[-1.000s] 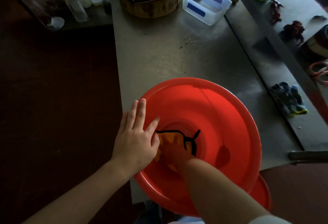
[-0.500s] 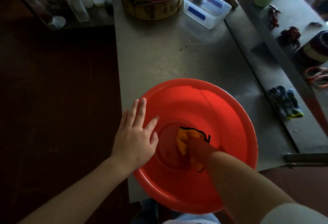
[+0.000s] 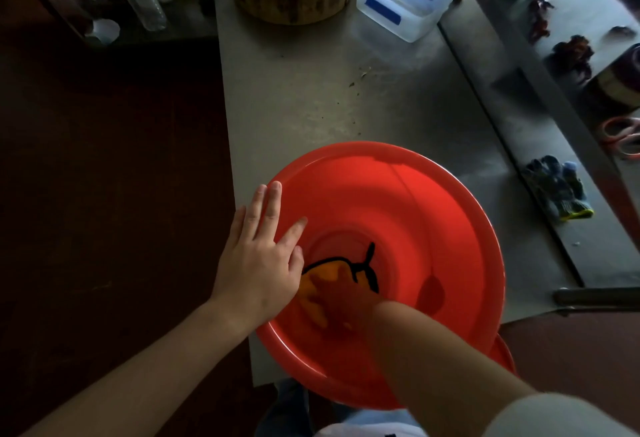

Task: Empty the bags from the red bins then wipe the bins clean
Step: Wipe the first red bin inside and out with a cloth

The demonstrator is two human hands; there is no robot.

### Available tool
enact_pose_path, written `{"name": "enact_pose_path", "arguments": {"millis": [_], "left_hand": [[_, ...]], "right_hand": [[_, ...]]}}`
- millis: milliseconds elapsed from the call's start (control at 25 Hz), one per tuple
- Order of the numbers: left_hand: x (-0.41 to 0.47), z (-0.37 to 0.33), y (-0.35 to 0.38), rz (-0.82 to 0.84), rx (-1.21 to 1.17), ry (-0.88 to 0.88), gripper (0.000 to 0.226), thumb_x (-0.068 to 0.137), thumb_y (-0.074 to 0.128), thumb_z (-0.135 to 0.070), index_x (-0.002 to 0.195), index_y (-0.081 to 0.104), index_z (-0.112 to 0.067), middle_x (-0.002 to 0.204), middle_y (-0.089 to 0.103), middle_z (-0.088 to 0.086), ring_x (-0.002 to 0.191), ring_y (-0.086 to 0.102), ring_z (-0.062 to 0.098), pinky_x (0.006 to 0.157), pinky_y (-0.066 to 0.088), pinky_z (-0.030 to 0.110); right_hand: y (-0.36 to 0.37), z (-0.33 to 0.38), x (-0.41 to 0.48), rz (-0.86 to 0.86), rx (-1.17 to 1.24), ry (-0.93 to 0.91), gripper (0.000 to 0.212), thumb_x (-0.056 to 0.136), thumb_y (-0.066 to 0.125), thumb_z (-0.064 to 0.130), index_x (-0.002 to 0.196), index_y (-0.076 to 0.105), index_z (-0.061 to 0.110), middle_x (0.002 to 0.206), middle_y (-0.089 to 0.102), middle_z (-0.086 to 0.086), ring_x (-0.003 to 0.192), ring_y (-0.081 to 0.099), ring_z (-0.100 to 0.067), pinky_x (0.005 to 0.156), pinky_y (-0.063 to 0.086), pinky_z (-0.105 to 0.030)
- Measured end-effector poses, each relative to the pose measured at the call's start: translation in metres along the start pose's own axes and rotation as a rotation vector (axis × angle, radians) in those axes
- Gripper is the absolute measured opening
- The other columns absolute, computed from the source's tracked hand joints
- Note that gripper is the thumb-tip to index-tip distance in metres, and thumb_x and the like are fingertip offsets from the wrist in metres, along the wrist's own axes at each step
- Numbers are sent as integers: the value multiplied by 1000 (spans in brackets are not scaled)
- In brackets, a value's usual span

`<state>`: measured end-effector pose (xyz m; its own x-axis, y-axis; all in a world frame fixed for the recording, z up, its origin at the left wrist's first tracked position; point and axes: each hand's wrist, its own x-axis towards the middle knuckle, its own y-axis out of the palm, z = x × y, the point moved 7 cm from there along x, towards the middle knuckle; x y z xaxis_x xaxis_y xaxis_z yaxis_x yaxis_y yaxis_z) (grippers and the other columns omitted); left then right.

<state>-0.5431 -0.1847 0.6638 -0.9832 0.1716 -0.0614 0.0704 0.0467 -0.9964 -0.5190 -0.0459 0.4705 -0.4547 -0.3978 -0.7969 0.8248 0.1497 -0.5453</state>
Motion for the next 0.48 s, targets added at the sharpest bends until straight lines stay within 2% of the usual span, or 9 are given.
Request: {"name": "enact_pose_path", "arguments": {"millis": [80,120,200,240,280,320,360,400,480], "left_hand": [[0,0,0,-1,-5,2,53,100,32,-42,150,42,-31,166,-9,16,153,-12,31,123,10,52],[0,-1,0,-1,-15,3,53,100,32,-41,150,42,-31,166,-9,16,153,-12,31,123,12,53],[0,-3,0,-3,-31,8,53,100,32,-41,150,42,-30,166,-8,16,153,-12,31,123,14,54],[0,-3,1,-6,-35,9,53,99,33,-40,150,43,-30,166,-8,17,153,-12,31,123,14,54],[0,-3,1,-11,-37,8,53,99,33,-40,150,44,-29,166,-7,17,154,-11,31,123,15,55],[0,-3,1,-16,-42,5,52,99,34,-39,149,45,-29,166,-6,17,154,-10,32,123,15,55],[-1,-3,1,-20,-46,5,52,99,35,-38,149,45,-29,166,-5,17,154,-9,32,123,15,55],[-1,-4,2,-22,-49,7,52,98,35,-38,149,45,-30,166,-4,18,154,-8,32,123,15,55],[-1,-5,0,-28,-50,13,52,98,36,-37,149,45,-30,166,-4,18,154,-8,33,123,15,55]], "right_hand": [[20,-48,6,77,-161,6,57,103,47,46,156,26,43,169,1,9,153,-14,-38,118,12,-68],[30,-77,15,113,-200,29,55,101,41,58,153,26,48,169,1,11,151,-24,-34,117,1,-72],[51,-134,46,155,-96,39,73,73,25,99,138,32,68,168,8,5,143,-35,-7,104,-31,-61],[59,-142,55,162,-132,-16,80,54,18,110,125,32,76,167,12,0,146,-25,-4,105,-32,-59],[63,-139,62,145,-225,-55,79,46,16,112,116,30,80,166,15,-2,150,-21,-12,115,-17,-63],[65,-129,60,164,-292,-92,71,50,18,111,113,28,80,166,17,-2,150,-25,-15,119,5,-66],[57,-107,44,147,-408,-178,59,66,26,103,120,28,79,166,16,0,149,-32,-19,116,20,-65],[45,-79,28,105,-411,-287,49,86,36,83,133,32,72,167,12,4,150,-29,-31,112,29,-66],[34,-42,16,137,-487,-380,52,101,49,45,150,34,51,169,3,11,150,-14,-50,112,32,-65]]}}
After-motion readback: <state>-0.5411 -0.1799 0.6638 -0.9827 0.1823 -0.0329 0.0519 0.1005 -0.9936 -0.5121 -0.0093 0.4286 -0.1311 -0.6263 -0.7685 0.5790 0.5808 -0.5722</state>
